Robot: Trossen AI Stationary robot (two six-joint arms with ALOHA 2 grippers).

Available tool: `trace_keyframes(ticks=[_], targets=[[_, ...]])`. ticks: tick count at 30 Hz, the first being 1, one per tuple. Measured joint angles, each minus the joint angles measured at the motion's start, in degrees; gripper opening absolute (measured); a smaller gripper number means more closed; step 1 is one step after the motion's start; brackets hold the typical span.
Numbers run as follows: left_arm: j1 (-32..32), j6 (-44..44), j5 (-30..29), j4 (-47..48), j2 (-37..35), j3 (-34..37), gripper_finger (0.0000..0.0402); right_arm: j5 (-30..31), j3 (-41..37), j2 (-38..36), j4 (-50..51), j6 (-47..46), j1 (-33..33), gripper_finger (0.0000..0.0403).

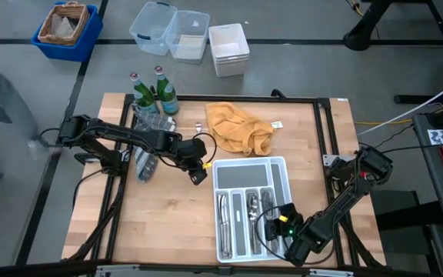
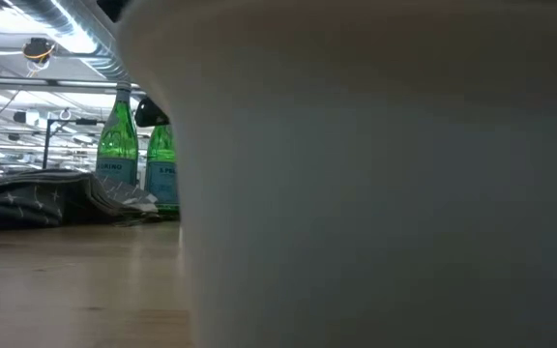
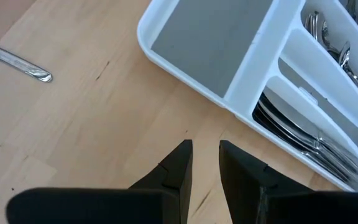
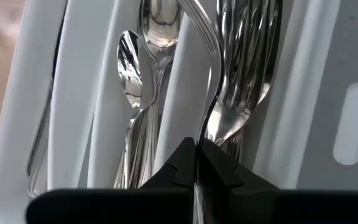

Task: Sort silverware
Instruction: Put the fork into the silverware tray

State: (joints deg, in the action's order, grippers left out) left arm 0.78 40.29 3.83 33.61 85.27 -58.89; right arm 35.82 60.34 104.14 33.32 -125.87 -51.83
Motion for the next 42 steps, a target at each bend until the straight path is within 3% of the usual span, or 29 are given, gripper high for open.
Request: trace_keyframes(ticks=[9, 21, 36, 42], targets=[[0.0, 0.0, 0.0, 0.0, 0.0, 0.0, 0.0068, -1.0, 0.1, 0.6, 0.0, 0.4, 0.0, 0.0024], [0.0, 1.7, 0.0, 0.0, 0.0, 0.0, 0.0068, -2.5, 0.1, 0.7, 0.2, 0.3, 0.1, 0.0074], [-0.1, 4.3, 0.0, -0.1, 0.0, 0.0, 0.0068, -9.9, 0.0, -4.2, 8.4, 4.6, 0.1, 0.0072], [-0.6, 8.5, 0.1, 0.0, 0.0, 0.0, 0.0068, -7.1, 0.0, -4.7, 9.5, 4.9, 0.1, 0.0072]])
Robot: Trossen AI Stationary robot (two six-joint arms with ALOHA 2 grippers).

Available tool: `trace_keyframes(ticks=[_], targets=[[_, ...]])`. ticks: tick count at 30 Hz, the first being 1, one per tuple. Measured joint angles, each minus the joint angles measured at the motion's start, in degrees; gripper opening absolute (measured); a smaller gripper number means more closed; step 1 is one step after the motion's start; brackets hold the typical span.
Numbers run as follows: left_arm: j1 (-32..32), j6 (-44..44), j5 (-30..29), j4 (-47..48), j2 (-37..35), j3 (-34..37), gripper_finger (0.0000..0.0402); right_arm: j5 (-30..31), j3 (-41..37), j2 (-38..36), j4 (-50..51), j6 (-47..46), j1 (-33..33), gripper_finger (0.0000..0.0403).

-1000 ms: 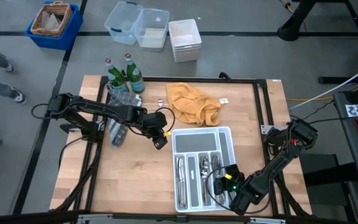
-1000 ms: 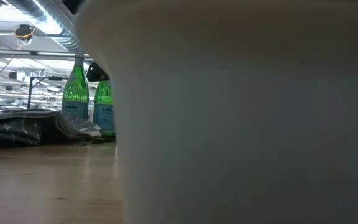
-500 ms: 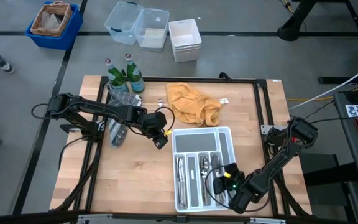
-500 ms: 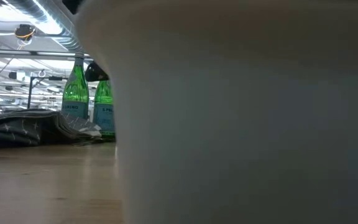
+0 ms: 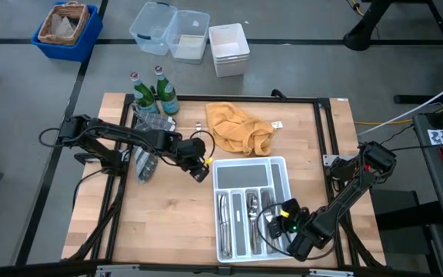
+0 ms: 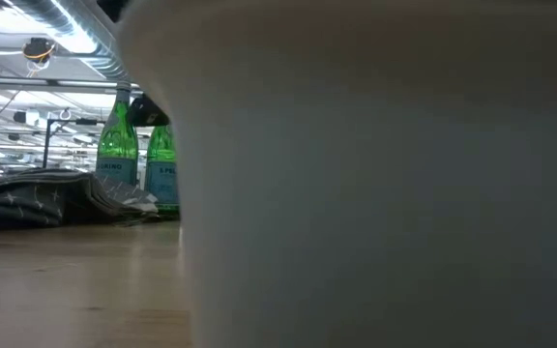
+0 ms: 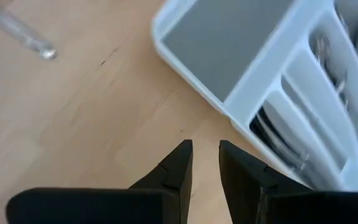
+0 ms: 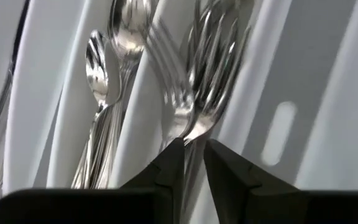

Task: Sort silverware
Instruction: Put the fork into the silverware tray

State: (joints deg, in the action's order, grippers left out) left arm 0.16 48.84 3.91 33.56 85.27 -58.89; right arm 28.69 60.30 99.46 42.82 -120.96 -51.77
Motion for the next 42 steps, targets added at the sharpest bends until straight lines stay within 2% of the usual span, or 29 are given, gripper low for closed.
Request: trace_keyframes(ticks=[5, 12, 18, 24, 30, 36, 42], targets=[[-3.7, 9.1, -1.8, 0.1, 0.0, 0.0, 0.0068, 0.5, -0.1, -3.6, 3.0, 4.1, 0.0, 0.0072], [-12.1, 10.9, -9.4, 0.5, 0.0, 0.0, 0.0068, 4.7, -0.1, -10.2, 11.7, 4.6, 0.0, 0.0072], [-18.5, 9.9, -10.9, 0.1, 2.4, 0.0, 0.0068, 6.8, 0.0, -16.1, 20.3, 4.6, 1.4, 0.0072], [-22.6, 6.4, -10.8, -0.2, 8.2, 0.0, 0.0068, 6.7, 0.0, -22.3, 26.9, 13.3, 6.9, 0.0072], [-26.6, 6.0, -10.8, -3.2, 13.0, 0.0, 0.0068, 6.7, 0.0, -27.5, 28.0, 24.1, 13.6, 0.0072], [-27.7, 3.4, -10.5, -9.9, 15.9, 0.0, 0.0068, 6.5, 0.0, -30.3, 28.0, 32.9, 20.4, 0.0072], [-27.5, 4.3, -10.5, -8.1, 16.3, 0.0, 0.0068, 3.7, 0.0, -31.3, 27.9, 39.9, 25.8, 0.0072]])
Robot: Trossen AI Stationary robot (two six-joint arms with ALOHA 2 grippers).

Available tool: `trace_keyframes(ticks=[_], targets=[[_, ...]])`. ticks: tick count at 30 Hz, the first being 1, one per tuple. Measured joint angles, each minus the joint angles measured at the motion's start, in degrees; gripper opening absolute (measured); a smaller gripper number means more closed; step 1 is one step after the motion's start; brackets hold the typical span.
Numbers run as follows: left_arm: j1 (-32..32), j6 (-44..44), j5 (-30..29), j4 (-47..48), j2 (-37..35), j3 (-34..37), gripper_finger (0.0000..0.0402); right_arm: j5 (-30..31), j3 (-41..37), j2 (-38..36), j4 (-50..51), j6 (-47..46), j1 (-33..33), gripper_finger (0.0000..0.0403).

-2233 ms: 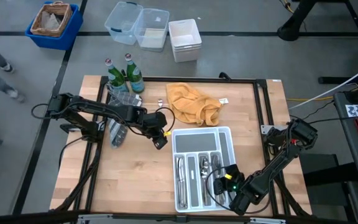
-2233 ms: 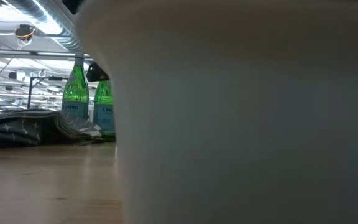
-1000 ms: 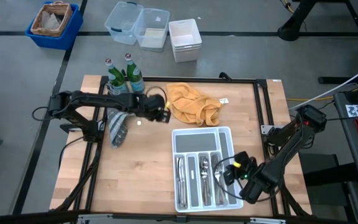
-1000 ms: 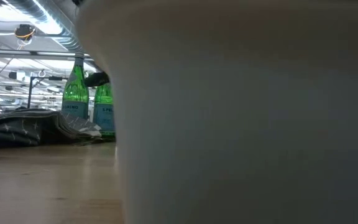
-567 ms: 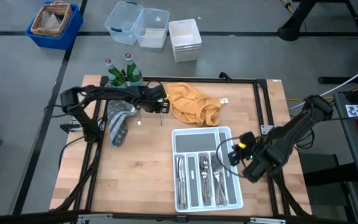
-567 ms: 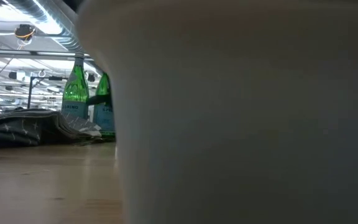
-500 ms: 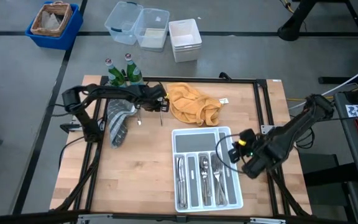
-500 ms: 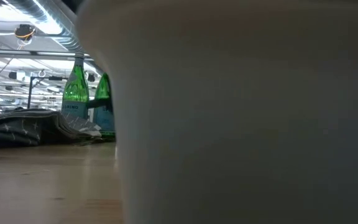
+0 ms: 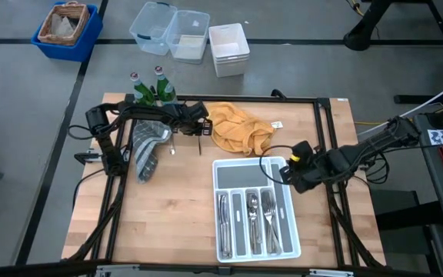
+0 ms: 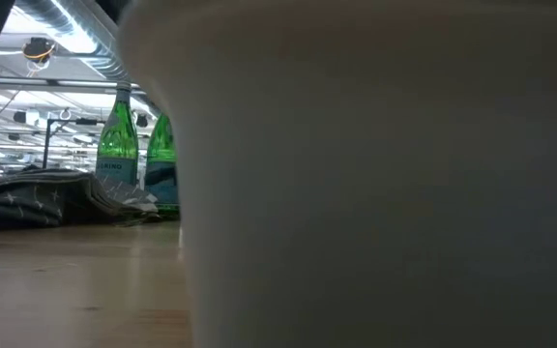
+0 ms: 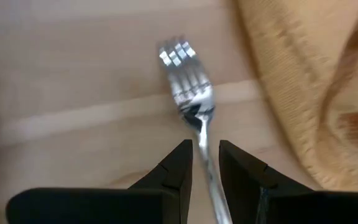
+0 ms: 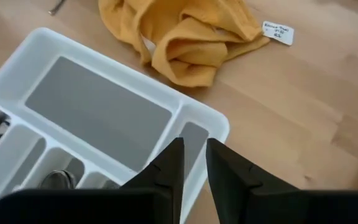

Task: Sort silverware
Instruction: Put the fork into the silverware tray

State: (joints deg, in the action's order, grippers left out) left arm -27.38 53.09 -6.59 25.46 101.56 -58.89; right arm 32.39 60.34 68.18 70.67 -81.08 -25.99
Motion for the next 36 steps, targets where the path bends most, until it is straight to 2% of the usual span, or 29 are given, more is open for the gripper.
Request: trace_keyframes(ticks=[5, 14, 31, 36], targets=[[0.6, 2.1, 0.0, 2.2, 0.0, 0.0, 0.0068, -1.0, 0.0, 0.0, 0.0, 3.3, 2.8, 0.0072], [0.8, 2.0, 0.0, -0.9, 3.0, -0.1, 0.0068, -1.1, 0.0, 0.0, -0.2, 6.6, 6.3, 0.0072], [-0.6, 2.0, -3.7, -4.1, 4.1, -0.1, 0.0067, -1.6, 0.0, 0.0, -1.3, 6.6, 6.2, 0.0072], [-0.7, 0.5, -4.4, -3.9, 4.2, -0.1, 0.0036, -1.6, 0.0, 0.0, -3.0, 6.6, 6.2, 0.0072]])
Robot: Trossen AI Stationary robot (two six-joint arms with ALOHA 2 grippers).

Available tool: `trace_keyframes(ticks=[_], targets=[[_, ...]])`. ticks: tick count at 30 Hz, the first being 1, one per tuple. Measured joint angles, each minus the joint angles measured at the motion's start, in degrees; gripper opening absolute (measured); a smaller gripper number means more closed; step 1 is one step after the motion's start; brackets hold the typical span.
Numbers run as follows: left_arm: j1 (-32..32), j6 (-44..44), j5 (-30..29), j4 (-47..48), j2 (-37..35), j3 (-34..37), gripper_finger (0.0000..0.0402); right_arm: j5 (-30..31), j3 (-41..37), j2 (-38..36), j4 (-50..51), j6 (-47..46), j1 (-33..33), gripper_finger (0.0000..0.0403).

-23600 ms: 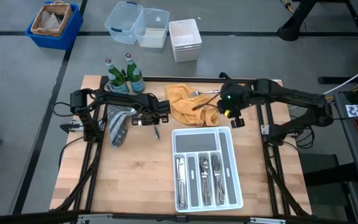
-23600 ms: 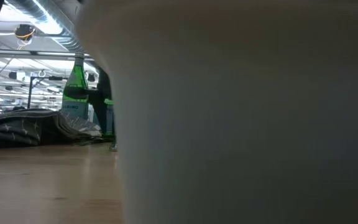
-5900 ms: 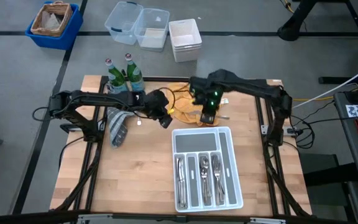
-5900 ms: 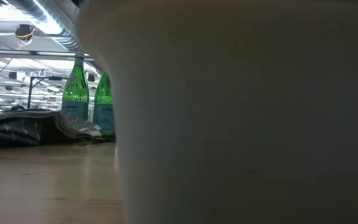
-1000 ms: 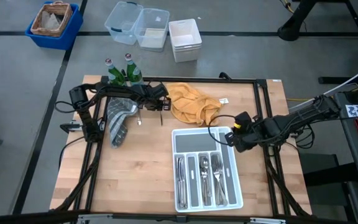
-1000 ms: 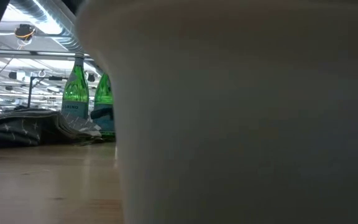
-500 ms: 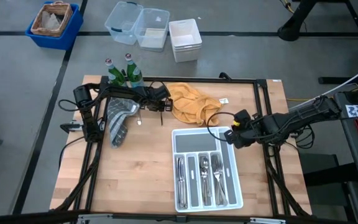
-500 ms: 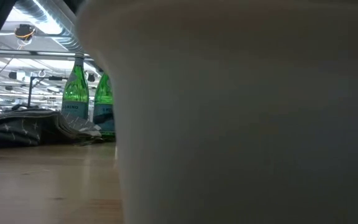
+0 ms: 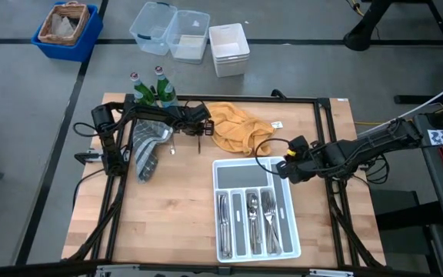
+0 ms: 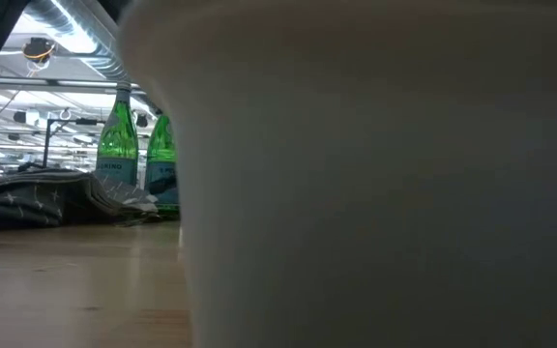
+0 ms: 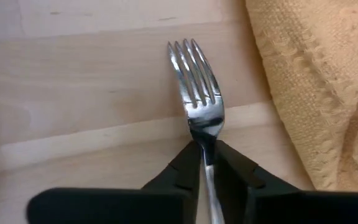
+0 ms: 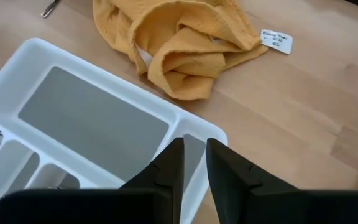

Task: Sort silverware
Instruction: Put the fork into the silverware tray

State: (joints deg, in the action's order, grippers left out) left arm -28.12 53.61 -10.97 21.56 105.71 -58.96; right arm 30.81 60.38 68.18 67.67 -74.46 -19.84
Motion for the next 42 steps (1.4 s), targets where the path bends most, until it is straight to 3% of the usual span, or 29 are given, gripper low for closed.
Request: trace_keyframes(ticks=[4, 13, 23, 28, 35, 42], targets=[[0.0, -1.6, -0.4, 0.1, 0.4, 0.0, 0.0007, 0.0, 0.0, 0.0, -0.6, 0.0, 0.0, 0.0072], [0.0, -2.9, 1.1, 0.1, 1.0, 0.0, 0.0004, -1.3, 0.0, 0.0, -0.6, 0.0, 0.0, 0.0072], [-0.1, -3.5, 5.8, 0.7, -3.3, 0.3, 0.0001, -3.0, 0.0, 0.0, 0.0, 1.0, 0.0, 0.0072], [1.0, -3.9, 11.5, 0.6, -7.2, 0.2, 0.0000, -3.0, 0.0, 0.0, 0.0, 3.4, 0.0, 0.0072], [7.8, 0.6, 17.9, 0.3, -10.5, 0.2, 0.0000, -3.8, 0.0, -0.1, 1.9, 5.7, 0.0, 0.0072], [22.4, 14.9, 18.4, -6.8, -12.2, 0.1, 0.0000, -6.4, 0.0, -0.2, 6.1, 8.1, 0.0, 0.0072]])
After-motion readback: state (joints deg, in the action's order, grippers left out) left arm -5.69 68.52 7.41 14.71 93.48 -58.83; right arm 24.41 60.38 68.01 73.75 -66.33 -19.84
